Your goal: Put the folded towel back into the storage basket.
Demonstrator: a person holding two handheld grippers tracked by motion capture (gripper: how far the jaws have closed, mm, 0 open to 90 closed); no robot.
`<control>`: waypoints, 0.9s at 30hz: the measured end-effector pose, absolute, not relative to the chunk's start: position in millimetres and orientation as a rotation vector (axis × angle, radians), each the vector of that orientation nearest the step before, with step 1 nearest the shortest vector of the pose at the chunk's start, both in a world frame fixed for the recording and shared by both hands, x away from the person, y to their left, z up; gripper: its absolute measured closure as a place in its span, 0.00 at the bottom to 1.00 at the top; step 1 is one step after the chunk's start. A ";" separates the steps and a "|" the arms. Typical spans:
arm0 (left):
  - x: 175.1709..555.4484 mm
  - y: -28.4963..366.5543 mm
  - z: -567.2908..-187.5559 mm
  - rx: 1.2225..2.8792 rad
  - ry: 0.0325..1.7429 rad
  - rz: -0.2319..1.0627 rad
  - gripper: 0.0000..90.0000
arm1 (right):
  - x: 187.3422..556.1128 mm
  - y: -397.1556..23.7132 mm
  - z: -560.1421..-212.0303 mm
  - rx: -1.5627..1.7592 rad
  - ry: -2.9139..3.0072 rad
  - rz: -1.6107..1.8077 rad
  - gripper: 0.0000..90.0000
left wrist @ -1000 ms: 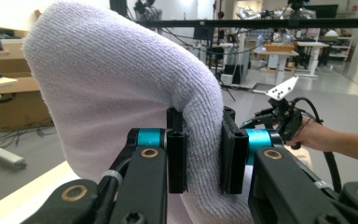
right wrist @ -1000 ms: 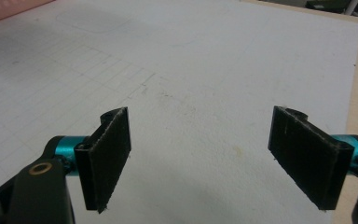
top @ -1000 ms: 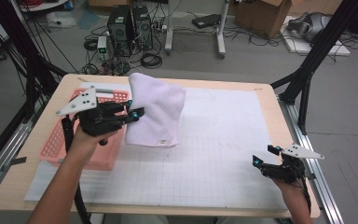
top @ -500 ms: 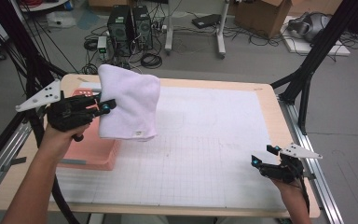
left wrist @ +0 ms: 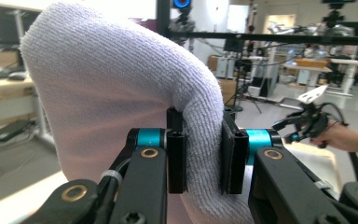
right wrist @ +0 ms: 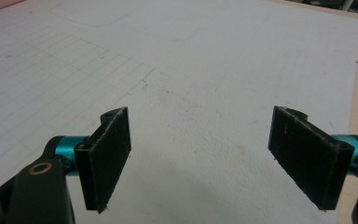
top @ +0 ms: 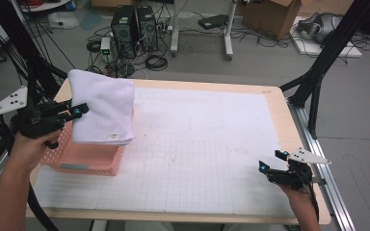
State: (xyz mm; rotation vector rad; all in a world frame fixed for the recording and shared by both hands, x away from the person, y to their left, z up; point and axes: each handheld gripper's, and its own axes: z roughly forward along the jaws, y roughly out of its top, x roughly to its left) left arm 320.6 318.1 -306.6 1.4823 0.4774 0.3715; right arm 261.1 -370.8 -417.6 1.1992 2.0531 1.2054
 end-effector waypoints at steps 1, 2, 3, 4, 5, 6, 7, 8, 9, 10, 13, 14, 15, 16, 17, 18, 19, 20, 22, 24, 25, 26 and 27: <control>322.3 322.1 -312.8 1.485 0.497 0.368 0.84 | 260.9 -370.6 -417.6 1.198 2.053 1.203 0.22; 324.3 325.9 -318.9 1.490 0.522 0.366 0.84 | 260.7 -370.0 -417.6 1.200 2.054 1.203 0.22; 326.6 328.9 -325.3 1.487 0.548 0.360 0.84 | 260.8 -369.8 -417.5 1.197 2.054 1.201 0.22; 329.4 332.0 -331.1 1.492 0.573 0.353 0.84 | 260.4 -369.0 -417.5 1.202 2.055 1.201 0.22; 332.9 335.2 -338.1 1.498 0.606 0.337 0.84 | 260.6 -368.5 -417.7 1.195 2.058 1.200 0.22; 334.9 336.8 -341.8 1.505 0.630 0.330 0.84 | 260.8 -367.7 -418.0 1.190 2.060 1.196 0.22; 337.7 338.7 -346.5 1.515 0.660 0.318 0.84 | 260.6 -367.0 -418.2 1.194 2.064 1.194 0.22; 340.4 340.3 -350.5 1.535 0.687 0.307 0.84 | 260.6 -366.1 -418.5 1.196 2.070 1.194 0.22; 342.7 341.6 -354.0 1.550 0.718 0.304 0.84 | 260.9 -365.5 -418.8 1.192 2.071 1.188 0.22; 344.6 342.8 -356.8 1.567 0.748 0.304 0.83 | 261.1 -365.0 -419.2 1.189 2.074 1.187 0.22; 349.2 345.5 -362.3 1.608 0.832 0.300 0.83 | 261.0 -364.2 -419.5 1.197 2.078 1.184 0.22; 350.5 345.9 -363.3 1.629 0.856 0.302 0.83 | 260.8 -364.1 -419.5 1.198 2.079 1.184 0.22; 351.6 346.1 -364.0 1.652 0.878 0.304 0.83 | 260.7 -364.3 -419.5 1.196 2.079 1.184 0.22; 352.8 346.0 -364.5 1.672 0.907 0.304 0.83 | 260.5 -364.3 -419.4 1.195 2.078 1.183 0.22; 354.2 345.0 -365.1 1.693 0.938 0.308 0.82 | 260.5 -364.4 -419.3 1.191 2.075 1.185 0.22; 355.9 344.0 -365.7 1.726 0.965 0.305 0.82 | 260.4 -364.5 -419.1 1.191 2.076 1.185 0.22; 356.9 343.0 -366.2 1.744 0.982 0.305 0.81 | 260.2 -364.5 -419.0 1.191 2.076 1.186 0.22; 358.9 341.3 -367.3 1.767 1.014 0.304 0.81 | 260.1 -364.3 -418.9 1.193 2.077 1.185 0.22; 361.7 338.9 -368.8 1.804 1.075 0.313 0.78 | 260.3 -364.2 -419.1 1.186 2.079 1.186 0.22; 364.0 337.0 -370.4 1.830 1.120 0.320 0.76 | 260.1 -364.2 -419.0 1.183 2.081 1.186 0.22; 365.4 335.8 -371.5 1.839 1.146 0.326 0.75 | 259.9 -364.3 -418.9 1.183 2.081 1.186 0.22; 366.5 334.8 -372.4 1.859 1.171 0.342 0.75 | 259.6 -364.4 -418.7 1.187 2.080 1.187 0.22; 367.9 333.6 -373.4 1.870 1.204 0.355 0.74 | 259.3 -364.5 -418.5 1.190 2.080 1.186 0.22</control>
